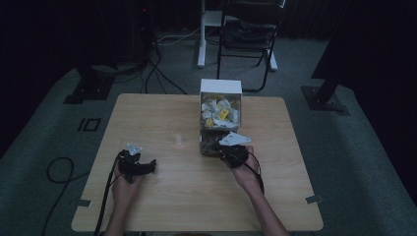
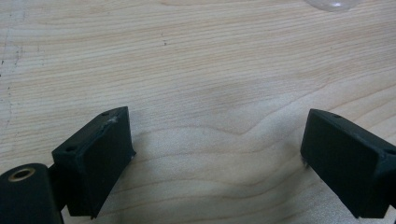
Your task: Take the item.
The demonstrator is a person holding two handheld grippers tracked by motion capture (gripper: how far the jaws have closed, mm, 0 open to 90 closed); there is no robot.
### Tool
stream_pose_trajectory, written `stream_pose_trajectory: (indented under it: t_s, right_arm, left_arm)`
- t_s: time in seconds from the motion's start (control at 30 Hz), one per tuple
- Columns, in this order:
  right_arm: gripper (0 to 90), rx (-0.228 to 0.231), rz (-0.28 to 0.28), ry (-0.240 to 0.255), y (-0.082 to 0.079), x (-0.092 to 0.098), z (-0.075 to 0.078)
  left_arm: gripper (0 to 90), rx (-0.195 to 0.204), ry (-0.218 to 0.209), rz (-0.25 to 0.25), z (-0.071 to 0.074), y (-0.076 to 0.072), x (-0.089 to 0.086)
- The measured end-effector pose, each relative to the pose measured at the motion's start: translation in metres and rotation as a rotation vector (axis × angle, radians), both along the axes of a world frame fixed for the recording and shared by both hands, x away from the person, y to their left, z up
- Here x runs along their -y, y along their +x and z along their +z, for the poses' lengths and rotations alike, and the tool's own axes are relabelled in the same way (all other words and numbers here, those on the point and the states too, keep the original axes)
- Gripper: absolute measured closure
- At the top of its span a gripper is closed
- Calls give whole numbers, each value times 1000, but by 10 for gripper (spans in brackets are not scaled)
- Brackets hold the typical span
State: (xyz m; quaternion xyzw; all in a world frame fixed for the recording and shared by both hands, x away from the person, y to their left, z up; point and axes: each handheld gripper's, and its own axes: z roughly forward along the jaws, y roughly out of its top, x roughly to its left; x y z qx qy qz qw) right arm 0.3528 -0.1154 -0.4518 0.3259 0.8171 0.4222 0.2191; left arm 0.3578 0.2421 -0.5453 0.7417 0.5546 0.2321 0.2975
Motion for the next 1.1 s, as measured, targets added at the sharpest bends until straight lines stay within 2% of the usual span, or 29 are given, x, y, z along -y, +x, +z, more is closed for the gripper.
stream_pose_trajectory:
  t_s: [1.1]
  right_arm:
    - [900,25,60,10,-3,-25,18]
  left_arm:
    - [97,-2,0,-1,0,0,0]
